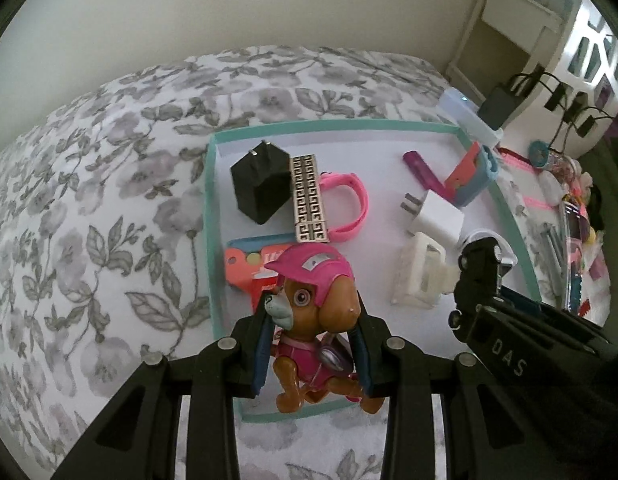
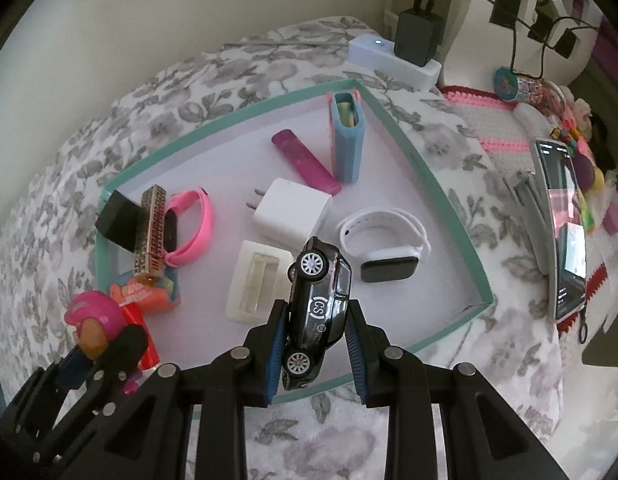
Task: Organize rigid objects
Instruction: 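Lift the toy dog and toy car and carry them over the tray, then lower the toy dog and toy car into the tray and open both tools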
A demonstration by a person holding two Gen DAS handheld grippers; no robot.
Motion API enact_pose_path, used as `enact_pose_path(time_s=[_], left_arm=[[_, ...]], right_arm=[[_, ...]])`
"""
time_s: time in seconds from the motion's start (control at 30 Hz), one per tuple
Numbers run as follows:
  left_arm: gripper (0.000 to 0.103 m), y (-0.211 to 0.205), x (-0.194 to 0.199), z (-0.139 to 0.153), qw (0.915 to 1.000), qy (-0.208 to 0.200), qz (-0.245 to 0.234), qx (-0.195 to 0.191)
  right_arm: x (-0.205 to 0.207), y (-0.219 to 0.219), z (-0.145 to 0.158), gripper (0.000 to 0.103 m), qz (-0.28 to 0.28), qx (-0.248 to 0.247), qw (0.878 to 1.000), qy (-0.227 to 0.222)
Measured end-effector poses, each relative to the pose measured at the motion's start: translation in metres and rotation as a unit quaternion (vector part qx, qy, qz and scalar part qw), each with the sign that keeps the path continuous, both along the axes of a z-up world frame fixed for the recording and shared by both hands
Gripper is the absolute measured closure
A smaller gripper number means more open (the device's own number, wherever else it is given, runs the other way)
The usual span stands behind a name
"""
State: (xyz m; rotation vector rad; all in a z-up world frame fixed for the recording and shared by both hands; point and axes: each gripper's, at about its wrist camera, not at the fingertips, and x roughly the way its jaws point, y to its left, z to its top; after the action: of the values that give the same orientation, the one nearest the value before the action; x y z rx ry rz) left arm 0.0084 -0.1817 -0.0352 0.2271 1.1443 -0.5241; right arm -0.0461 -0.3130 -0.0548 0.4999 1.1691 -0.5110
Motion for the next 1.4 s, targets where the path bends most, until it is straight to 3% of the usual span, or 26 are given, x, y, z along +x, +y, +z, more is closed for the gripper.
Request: enact_pose_path(time_s=[0.43, 0.57, 0.97, 1.1, 1.2, 1.4], left_arm=[[0.066, -0.011, -0.005, -0.009, 0.9992, -0.007, -0.033, 0.022], [0.066, -0.011, -0.005, -0.01, 0.9992, -0.006, -0.032, 0.022], [0.064, -0.013, -0.006, -0.011, 0.9989, 0.004, -0.042, 0.02], [0.055, -0.012, -0.007, -0.006, 0.9991, 0.001, -0.041, 0.013], [0.054, -0.011, -0.008, -0.001, 0.9991, -0.003, -0.041, 0.006], [0.054, -0.005, -0.006, 0.005, 0.9995, -0.015, -0.027, 0.01]], right_arm=[[-0.002, -0.003, 0.007, 0.072, -0.006, -0.031, 1.0, 0.004], [-0.001, -0.004, -0.003, 0.072, -0.005, -0.023, 0.999, 0.024], [0.0, -0.002, -0.003, 0.072, -0.006, -0.028, 0.999, 0.027], [0.0, -0.002, -0.002, 0.068, -0.006, -0.031, 0.999, 0.029], [-0.001, -0.003, 0.002, 0.057, -0.011, -0.033, 0.999, 0.02], [-0.001, 0.0, 0.01, 0.057, -0.008, -0.042, 0.999, 0.005]])
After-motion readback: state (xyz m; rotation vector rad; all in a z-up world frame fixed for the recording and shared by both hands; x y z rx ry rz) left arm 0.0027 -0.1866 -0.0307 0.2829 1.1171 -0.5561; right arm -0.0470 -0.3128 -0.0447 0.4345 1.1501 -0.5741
